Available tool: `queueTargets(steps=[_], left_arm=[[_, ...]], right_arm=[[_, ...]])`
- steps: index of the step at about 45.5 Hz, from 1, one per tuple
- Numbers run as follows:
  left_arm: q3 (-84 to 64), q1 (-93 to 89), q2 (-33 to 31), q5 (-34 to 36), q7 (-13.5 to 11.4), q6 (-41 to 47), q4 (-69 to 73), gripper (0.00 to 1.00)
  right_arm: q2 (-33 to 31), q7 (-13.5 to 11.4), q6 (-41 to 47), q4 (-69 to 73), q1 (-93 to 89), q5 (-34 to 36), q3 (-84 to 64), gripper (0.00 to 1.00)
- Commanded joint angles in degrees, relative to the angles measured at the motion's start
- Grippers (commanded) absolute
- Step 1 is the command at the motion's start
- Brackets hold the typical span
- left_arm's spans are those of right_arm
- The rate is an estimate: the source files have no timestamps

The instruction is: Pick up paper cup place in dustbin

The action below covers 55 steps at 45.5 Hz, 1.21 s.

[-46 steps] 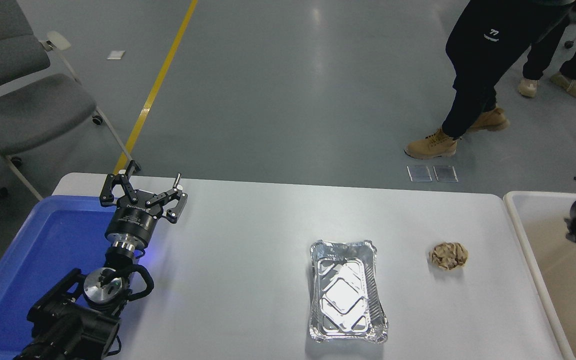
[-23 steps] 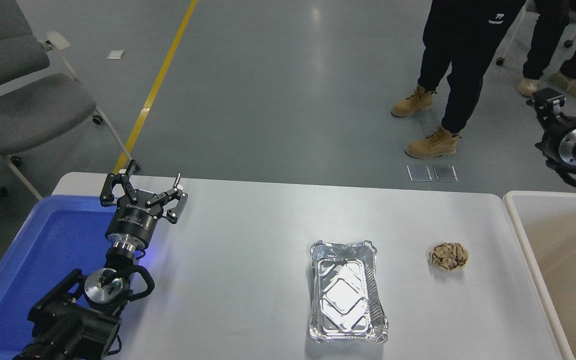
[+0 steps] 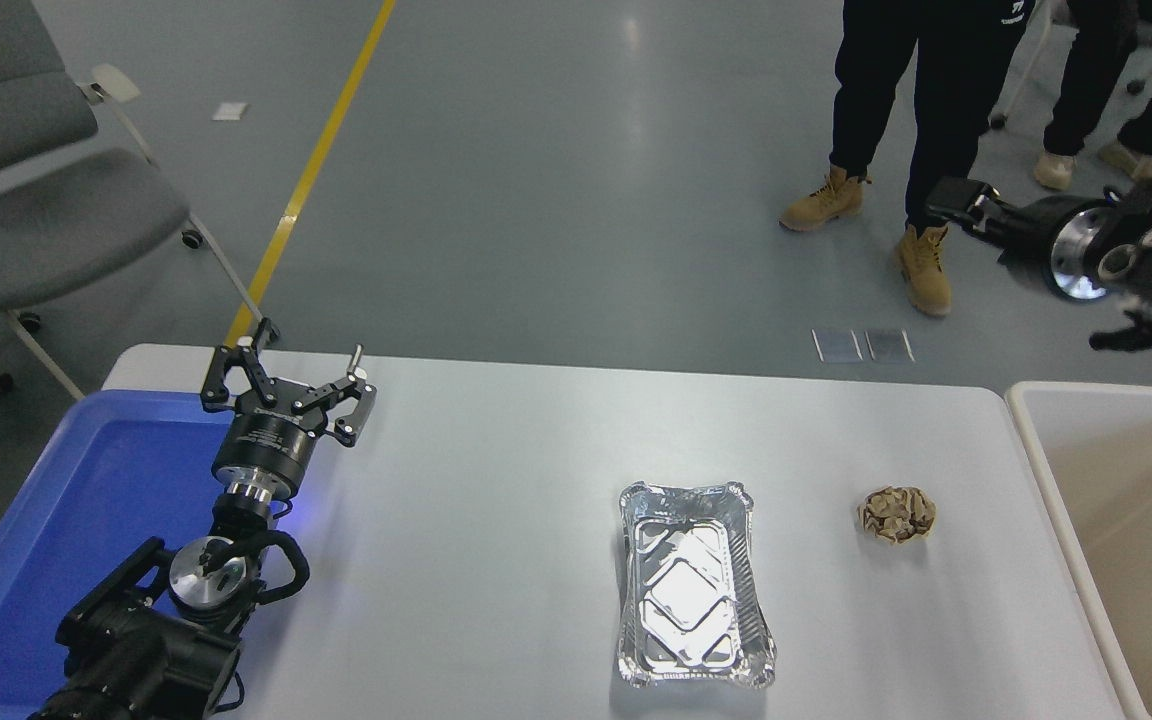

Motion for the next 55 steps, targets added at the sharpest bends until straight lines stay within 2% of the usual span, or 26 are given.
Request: queueTargets(steps=[1, 4, 8, 11, 17, 23, 32, 39, 43, 51, 55], left_arm=[[0.0, 0.0, 0.0, 0.0, 0.0, 0.0, 0.0, 0.99], [0.0, 0.0, 0.0, 0.0, -0.1, 0.0, 0.0, 0.99], [0.0, 0.0, 0.0, 0.0, 0.0, 0.0, 0.0, 0.99], [0.0, 0.0, 0.0, 0.0, 0.0, 0.0, 0.0, 0.99], [-0.1, 0.0, 0.0, 0.0, 0.0, 0.0, 0.0, 0.99], [0.0, 0.0, 0.0, 0.0, 0.0, 0.0, 0.0, 0.99], [0.0, 0.0, 0.0, 0.0, 0.0, 0.0, 0.0, 0.99], [-0.1, 0.0, 0.0, 0.0, 0.0, -0.1, 0.0, 0.99], [0.0, 0.0, 0.0, 0.0, 0.0, 0.0, 0.0, 0.99], [-0.1, 0.0, 0.0, 0.0, 0.0, -0.1, 0.0, 0.99], [-0.1, 0.0, 0.0, 0.0, 0.0, 0.0, 0.0, 0.99]], right_arm=[[2.0, 0.4, 10.8, 17.4, 20.0, -0.1, -14.8, 1.00], [2.2, 0.9, 17.7, 18.4, 23.2, -0.1, -15.5, 1.00], [2.4, 2.8, 29.0, 18.6, 27.6, -0.1, -15.6, 1.00], [4.2, 3.1, 35.8, 19.3, 31.2, -0.1, -15.5, 1.00], [7.2, 3.5, 42.9, 20.5, 34.6, 0.1, -15.4, 1.00], [12.7, 5.2, 45.3, 20.5, 34.4, 1.9, -15.3, 1.00], [17.2, 5.8, 45.9, 20.4, 34.0, 5.4, -16.0, 1.00], [20.2, 9.3, 47.2, 19.8, 33.6, 6.0, -18.4, 1.00], [22.1, 9.4, 47.4, 19.0, 33.4, 7.3, -20.5, 1.00], [22.7, 9.8, 47.5, 17.9, 33.3, 17.6, -22.7, 1.00], [22.9, 9.8, 47.5, 17.9, 33.3, 18.3, -23.4, 1.00]])
